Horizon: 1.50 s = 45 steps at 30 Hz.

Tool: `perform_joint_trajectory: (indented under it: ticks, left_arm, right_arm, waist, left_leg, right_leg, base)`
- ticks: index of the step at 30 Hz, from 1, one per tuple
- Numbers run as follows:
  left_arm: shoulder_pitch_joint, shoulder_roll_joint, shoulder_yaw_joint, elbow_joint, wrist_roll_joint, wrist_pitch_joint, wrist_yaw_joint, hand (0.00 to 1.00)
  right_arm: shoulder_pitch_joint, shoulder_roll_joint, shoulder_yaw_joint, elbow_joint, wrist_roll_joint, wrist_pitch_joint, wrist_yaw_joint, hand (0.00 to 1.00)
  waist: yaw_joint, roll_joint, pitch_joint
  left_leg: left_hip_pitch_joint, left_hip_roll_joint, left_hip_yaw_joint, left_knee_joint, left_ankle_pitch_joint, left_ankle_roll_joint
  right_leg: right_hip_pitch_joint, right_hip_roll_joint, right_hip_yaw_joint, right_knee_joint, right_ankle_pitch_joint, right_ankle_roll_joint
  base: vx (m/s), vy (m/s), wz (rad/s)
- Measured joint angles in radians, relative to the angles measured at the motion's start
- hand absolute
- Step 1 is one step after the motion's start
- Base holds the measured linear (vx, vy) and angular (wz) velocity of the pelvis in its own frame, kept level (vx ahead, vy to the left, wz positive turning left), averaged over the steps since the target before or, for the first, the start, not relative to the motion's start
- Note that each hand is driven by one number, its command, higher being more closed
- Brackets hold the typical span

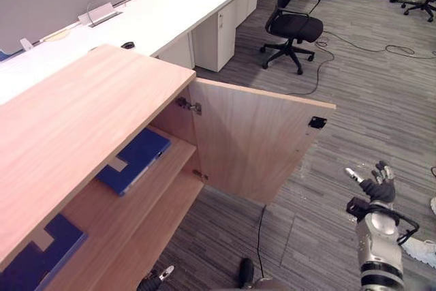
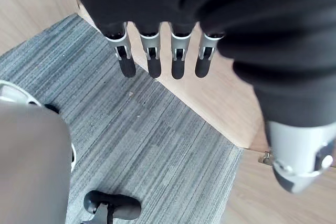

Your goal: Walk over to the cabinet, pick up the folder, carry it to the office cabinet, place the folder inside the office cabinet, then close the office cabinet door

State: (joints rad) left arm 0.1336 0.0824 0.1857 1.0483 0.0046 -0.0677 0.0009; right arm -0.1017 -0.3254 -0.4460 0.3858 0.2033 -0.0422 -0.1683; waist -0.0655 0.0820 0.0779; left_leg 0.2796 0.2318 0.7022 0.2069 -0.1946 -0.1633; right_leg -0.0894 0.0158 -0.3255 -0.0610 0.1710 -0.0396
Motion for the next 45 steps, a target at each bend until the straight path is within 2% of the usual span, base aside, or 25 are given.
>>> perform_joint_trajectory:
  ticks: [4,7,9,13,16,18,20,26,35,37,40,45]
  left_arm:
    - [-0.004,0.009,-0.006,0.000,0.002,0.000,-0.009,0.00]
    - [-0.002,0.009,-0.008,0.002,0.002,0.000,-0.011,0.00]
    - [-0.002,0.010,-0.008,0.003,0.002,0.000,-0.020,0.00]
    - [-0.002,0.013,-0.016,0.005,0.002,0.000,-0.037,0.00]
    - [-0.003,0.017,-0.034,0.005,0.002,0.000,-0.043,0.00]
    - [-0.003,0.019,-0.044,0.005,0.002,0.000,-0.046,0.00]
    - [-0.002,0.019,-0.050,0.005,0.001,0.000,-0.052,0.00]
    - [-0.001,0.021,-0.054,0.014,0.000,-0.001,-0.062,0.00]
    - [0.006,0.021,-0.054,0.022,-0.006,-0.001,-0.061,0.00]
    - [0.007,0.021,-0.054,0.022,-0.005,-0.001,-0.061,0.00]
    - [0.007,0.022,-0.069,0.022,-0.005,-0.001,-0.063,0.00]
    - [0.005,0.022,-0.107,0.022,-0.005,-0.001,-0.079,0.00]
  right_arm:
    - [-0.062,-0.071,0.044,0.007,0.054,-0.022,0.027,0.00]
    - [-0.105,-0.132,0.125,0.039,0.095,-0.036,0.069,0.00]
    - [-0.129,-0.166,0.193,0.043,0.140,-0.044,0.126,0.00]
    - [-0.197,-0.191,0.300,0.083,0.189,-0.058,0.199,0.00]
    - [-0.257,-0.221,0.368,0.125,0.247,-0.059,0.222,0.00]
    - [-0.277,-0.225,0.370,0.133,0.292,-0.059,0.228,0.00]
    - [-0.316,-0.256,0.373,0.180,0.399,-0.059,0.254,0.00]
    - [-0.461,-0.300,0.397,0.304,0.524,-0.060,0.262,0.00]
    - [-0.624,-0.342,0.392,0.417,0.519,-0.061,0.262,0.00]
    - [-0.629,-0.343,0.398,0.418,0.487,-0.057,0.266,0.00]
    - [-0.648,-0.348,0.461,0.418,0.423,-0.054,0.300,0.00]
    - [-0.653,-0.363,0.589,0.383,0.379,-0.065,0.373,0.00]
  waist:
    - [-0.003,0.005,0.018]
    - [-0.002,0.005,0.022]
    - [-0.001,0.006,0.023]
    - [0.002,0.007,0.024]
    - [0.008,0.011,0.026]
    - [0.008,0.015,0.029]
    - [0.011,0.022,0.035]
    - [0.015,0.028,0.038]
    - [0.035,0.036,0.043]
    - [0.038,0.038,0.044]
    - [0.045,0.038,0.047]
    - [0.051,0.038,0.047]
  left_leg:
    - [0.000,-0.009,0.000,-0.008,0.000,0.000]
    - [0.000,-0.010,-0.001,-0.009,0.000,-0.001]
    - [0.000,-0.008,-0.001,-0.010,0.000,-0.001]
    - [-0.001,-0.005,-0.006,-0.015,-0.001,-0.001]
    - [0.000,-0.004,-0.020,-0.026,-0.001,-0.001]
    - [-0.001,-0.004,-0.034,-0.032,-0.001,-0.002]
    - [-0.003,-0.003,-0.049,-0.037,-0.002,-0.003]
    - [-0.002,-0.004,-0.067,-0.058,-0.003,-0.004]
    - [-0.017,0.002,-0.116,-0.074,-0.009,-0.015]
    - [-0.017,0.001,-0.121,-0.081,-0.010,-0.017]
    - [-0.017,0.002,-0.123,-0.081,-0.013,-0.021]
    - [-0.018,0.006,-0.127,-0.080,-0.013,-0.024]
  right_leg:
    - [0.001,0.002,0.010,-0.021,0.011,0.000]
    - [0.000,0.005,0.012,-0.021,0.012,-0.002]
    - [-0.001,0.006,0.011,-0.022,0.012,-0.003]
    - [0.000,0.007,0.003,-0.023,0.014,-0.005]
    - [0.002,0.006,-0.005,-0.023,0.018,-0.011]
    - [0.002,0.006,-0.013,-0.023,0.019,-0.011]
    - [0.005,0.002,-0.027,-0.023,0.019,-0.011]
    - [0.006,0.000,-0.049,-0.028,0.025,-0.012]
    - [0.005,-0.005,-0.084,-0.029,0.020,-0.014]
    - [0.004,-0.005,-0.088,-0.029,0.019,-0.014]
    - [0.002,-0.005,-0.088,-0.029,0.019,-0.014]
    - [0.003,-0.002,-0.092,-0.029,0.019,-0.014]
  base:
    - [-0.04,0.025,-0.09]
    - [-0.01,0.006,-0.01]
    - [0.00,0.000,0.00]
    - [-0.01,0.019,0.05]
    - [-0.02,0.023,0.08]
    - [-0.02,0.023,0.12]
    - [-0.02,0.027,0.17]
    - [-0.04,0.023,0.09]
    - [-0.07,0.007,0.15]
    - [-0.07,0.014,0.05]
    - [-0.04,0.014,-0.01]
    - [-0.01,0.003,0.00]
